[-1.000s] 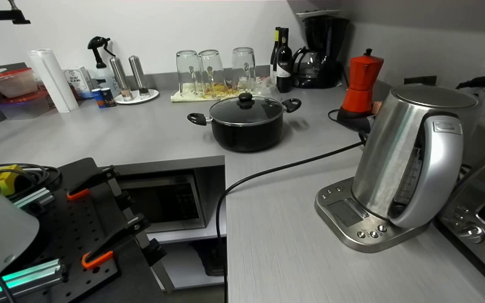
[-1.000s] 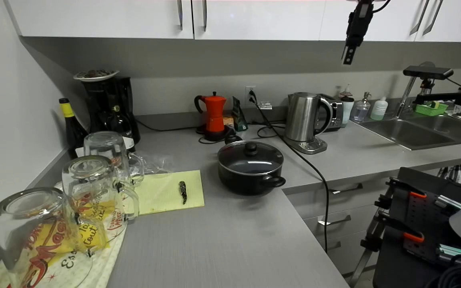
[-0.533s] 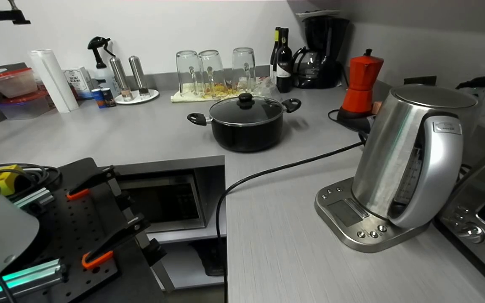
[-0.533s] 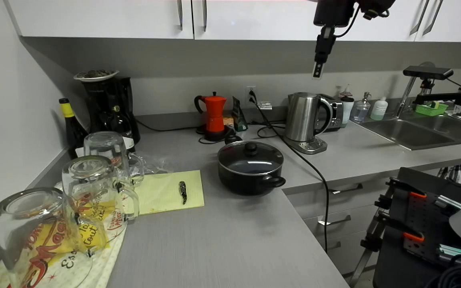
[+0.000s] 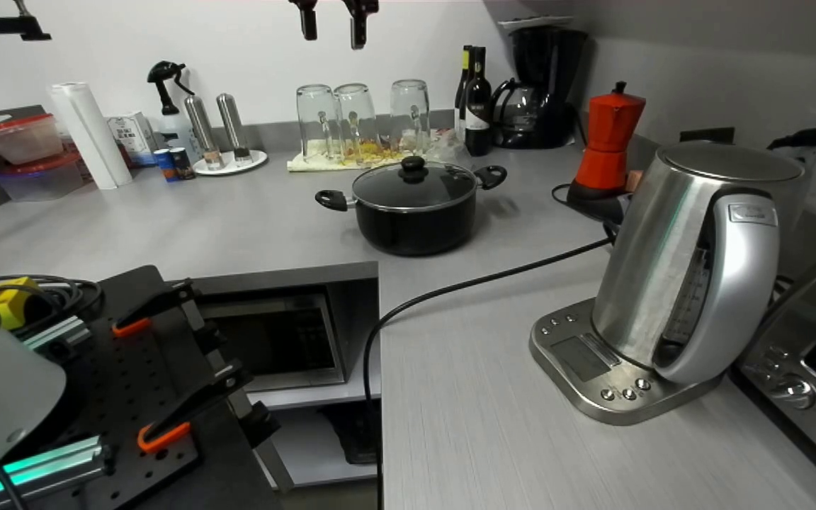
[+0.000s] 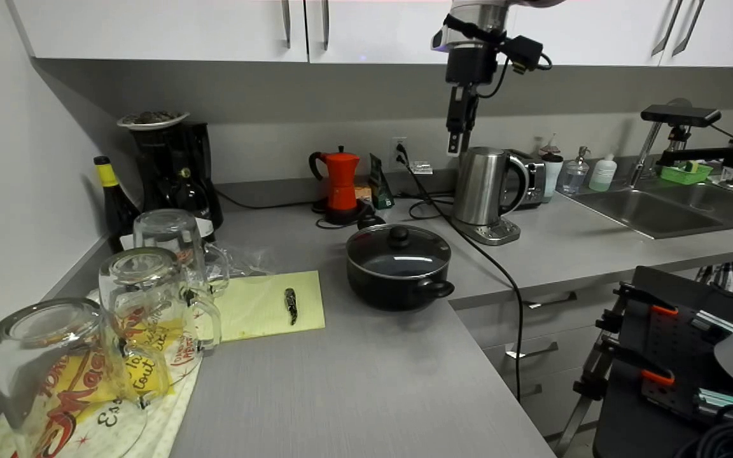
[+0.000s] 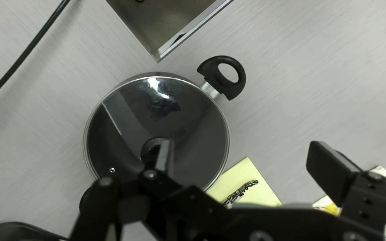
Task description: Take the lid off of the pot
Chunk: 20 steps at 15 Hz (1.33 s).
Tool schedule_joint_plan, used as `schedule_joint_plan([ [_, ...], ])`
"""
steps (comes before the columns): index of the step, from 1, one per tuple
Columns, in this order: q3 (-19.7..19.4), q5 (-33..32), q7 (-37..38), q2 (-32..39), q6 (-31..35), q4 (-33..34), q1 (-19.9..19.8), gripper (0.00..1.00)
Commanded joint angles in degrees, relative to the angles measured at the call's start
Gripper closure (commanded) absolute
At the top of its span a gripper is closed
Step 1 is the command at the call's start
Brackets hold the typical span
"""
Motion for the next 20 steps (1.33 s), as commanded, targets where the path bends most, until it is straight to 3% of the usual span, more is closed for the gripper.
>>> schedule_joint_plan([
  [1,0.69,-0.03,0.41,9.04,-0.23,8.06,-1.61,0.00],
  [10,1.20,-0.78,2.20,23.95,-0.90,20.66,-3.25,0.00],
  [20,1.01,-2.28,2.51,32.32,0.05,25.63,-3.76,0.00],
])
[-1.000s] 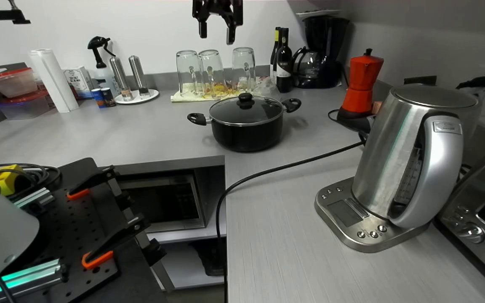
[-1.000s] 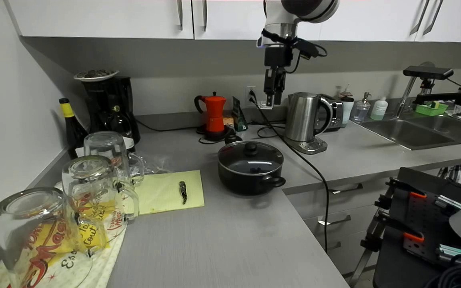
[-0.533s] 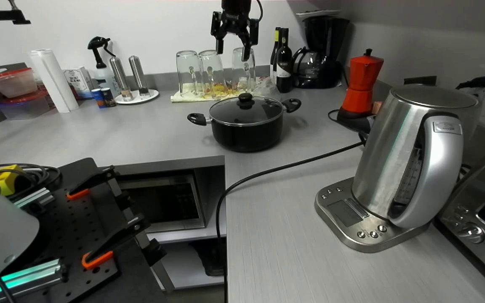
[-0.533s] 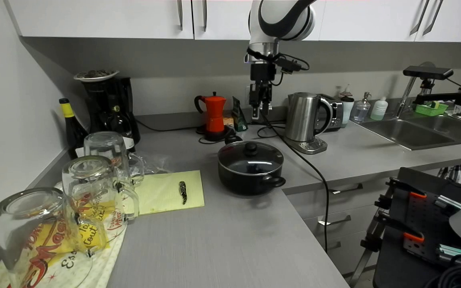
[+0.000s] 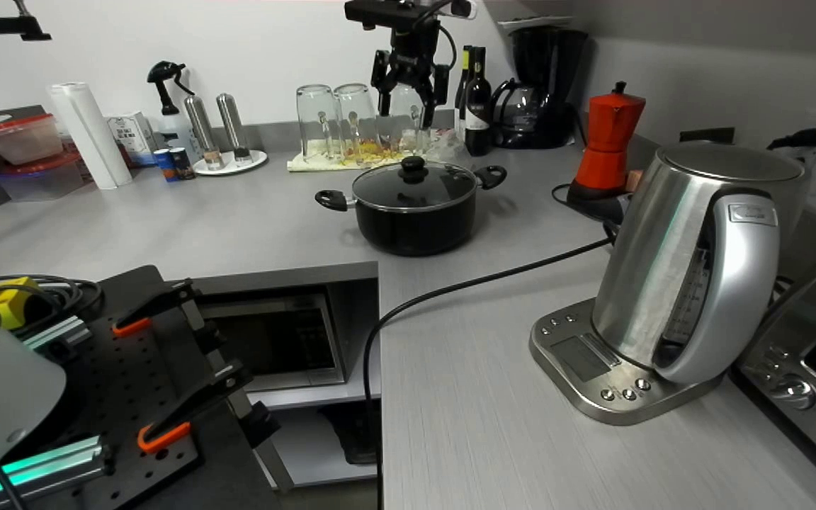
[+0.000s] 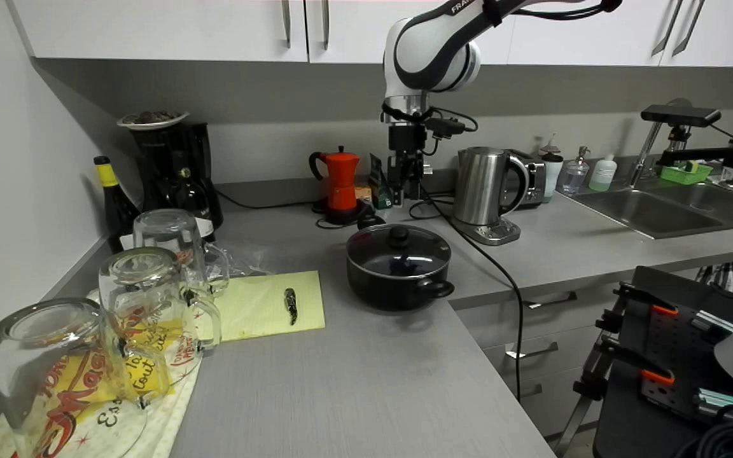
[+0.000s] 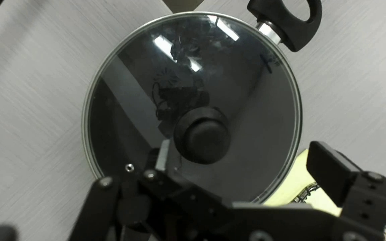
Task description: Take the lid off of the pot
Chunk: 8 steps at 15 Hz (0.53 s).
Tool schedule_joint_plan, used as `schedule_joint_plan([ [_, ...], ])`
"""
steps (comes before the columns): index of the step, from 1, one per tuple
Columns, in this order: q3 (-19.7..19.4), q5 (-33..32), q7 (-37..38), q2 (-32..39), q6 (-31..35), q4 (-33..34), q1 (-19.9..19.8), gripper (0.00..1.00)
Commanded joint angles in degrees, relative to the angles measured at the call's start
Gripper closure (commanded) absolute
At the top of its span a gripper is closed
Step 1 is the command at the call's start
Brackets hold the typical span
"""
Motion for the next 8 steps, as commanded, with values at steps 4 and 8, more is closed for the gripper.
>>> schedule_joint_plan([
  [4,0.72,-1.86,1.30,3.78,0.21,2.41,-0.45,0.00],
  [8,0.87,-2.01,1.16,5.07,0.36,2.48,-0.36,0.00],
])
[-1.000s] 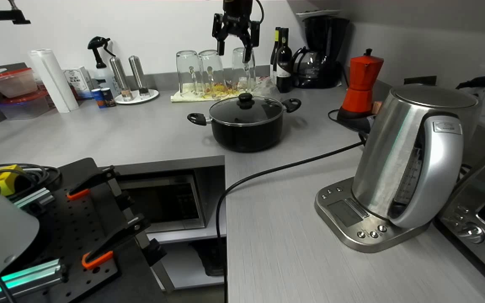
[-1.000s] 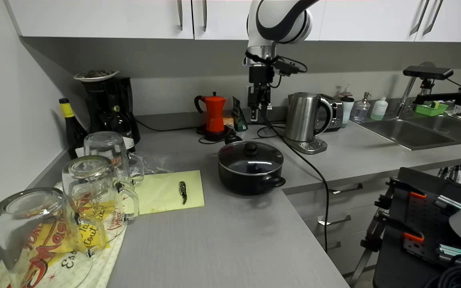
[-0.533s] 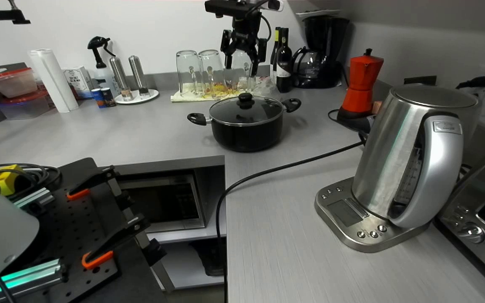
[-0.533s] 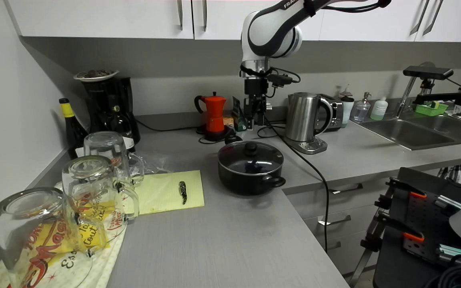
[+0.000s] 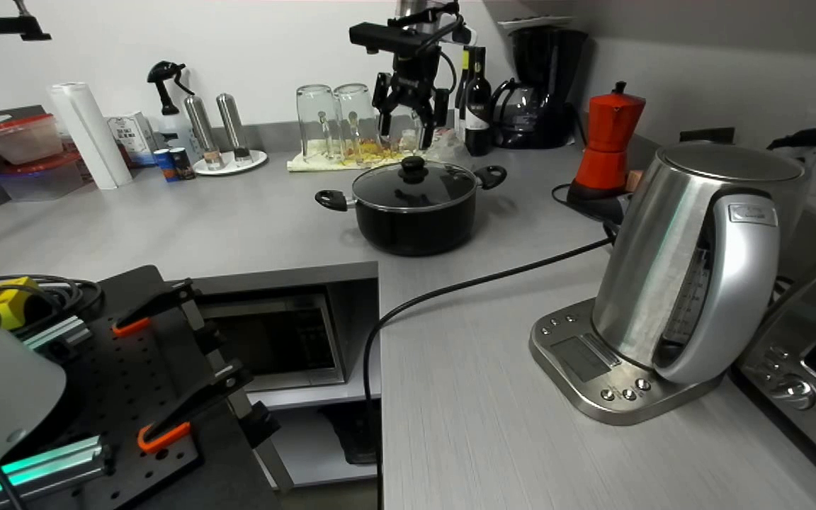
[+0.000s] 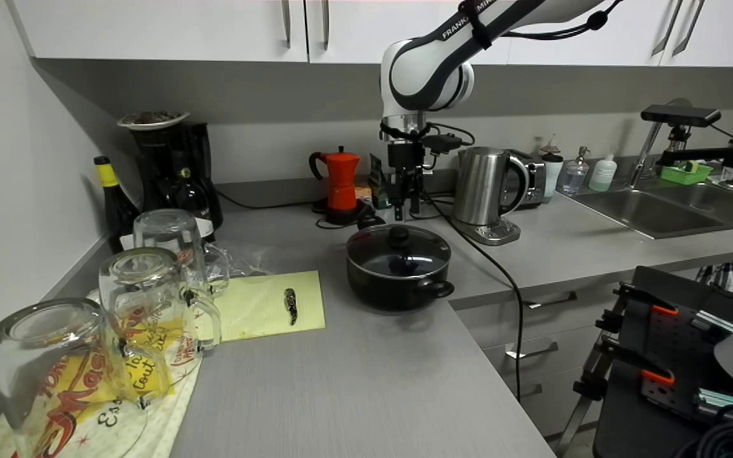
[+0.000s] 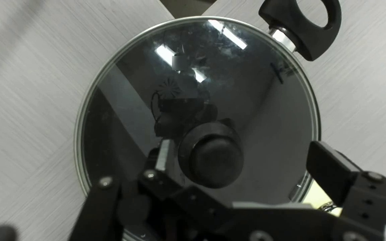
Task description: Take the lid off of the pot
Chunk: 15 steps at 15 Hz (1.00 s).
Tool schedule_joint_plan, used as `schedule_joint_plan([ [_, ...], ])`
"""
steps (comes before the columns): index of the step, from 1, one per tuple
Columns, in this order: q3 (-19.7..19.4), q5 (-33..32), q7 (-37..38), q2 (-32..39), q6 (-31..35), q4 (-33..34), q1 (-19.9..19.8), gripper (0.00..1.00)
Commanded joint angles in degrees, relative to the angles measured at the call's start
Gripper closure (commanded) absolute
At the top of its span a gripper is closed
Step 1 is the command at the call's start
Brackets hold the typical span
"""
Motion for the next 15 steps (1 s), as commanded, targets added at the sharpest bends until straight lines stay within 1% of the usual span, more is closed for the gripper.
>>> schedule_joint_plan([
  [1,0.93,-1.45,1.00,1.80,0.31,1.60,-0.30,0.00],
  [15,1.43,-1.49,0.30,5.70,-0.18,4.85,-0.64,0.00],
])
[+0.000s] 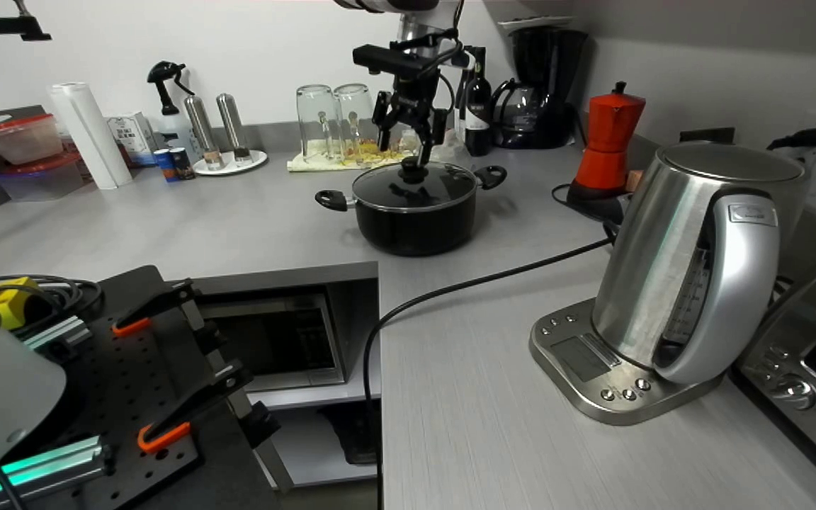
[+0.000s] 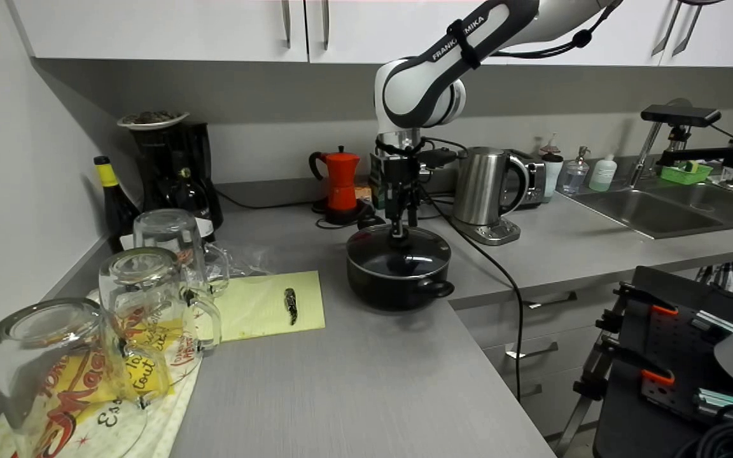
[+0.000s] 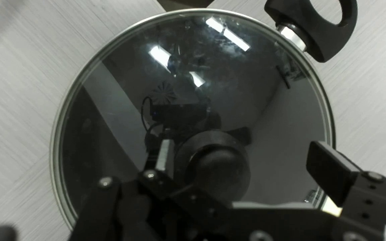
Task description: Take the lid off of the pot
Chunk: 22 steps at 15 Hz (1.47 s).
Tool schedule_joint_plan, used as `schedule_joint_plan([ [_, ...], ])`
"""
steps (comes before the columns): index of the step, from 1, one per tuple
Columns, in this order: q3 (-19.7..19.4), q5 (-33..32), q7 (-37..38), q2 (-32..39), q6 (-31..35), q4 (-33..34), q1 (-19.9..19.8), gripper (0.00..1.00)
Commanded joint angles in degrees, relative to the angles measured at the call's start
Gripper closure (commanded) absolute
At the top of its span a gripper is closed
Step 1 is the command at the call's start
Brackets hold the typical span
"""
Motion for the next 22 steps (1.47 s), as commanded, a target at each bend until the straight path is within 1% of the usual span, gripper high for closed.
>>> schedule_joint_plan([
  [1,0.76,-1.33,0.17,1.53,-0.09,2.73,-0.59,0.00],
  [17,0.63,-1.44,0.17,3.59,-0.26,4.81,-0.97,0.00],
  [18,0.63,-1.48,0.16,3.61,-0.25,4.81,-0.97,0.25],
  [19,0.62,-1.50,0.17,3.62,-0.25,4.81,-0.97,0.26],
  [20,0.63,-1.55,0.09,3.63,-0.25,4.79,-0.99,0.32],
  [22,0.64,-1.67,0.06,3.58,-0.24,4.75,-0.99,0.47],
])
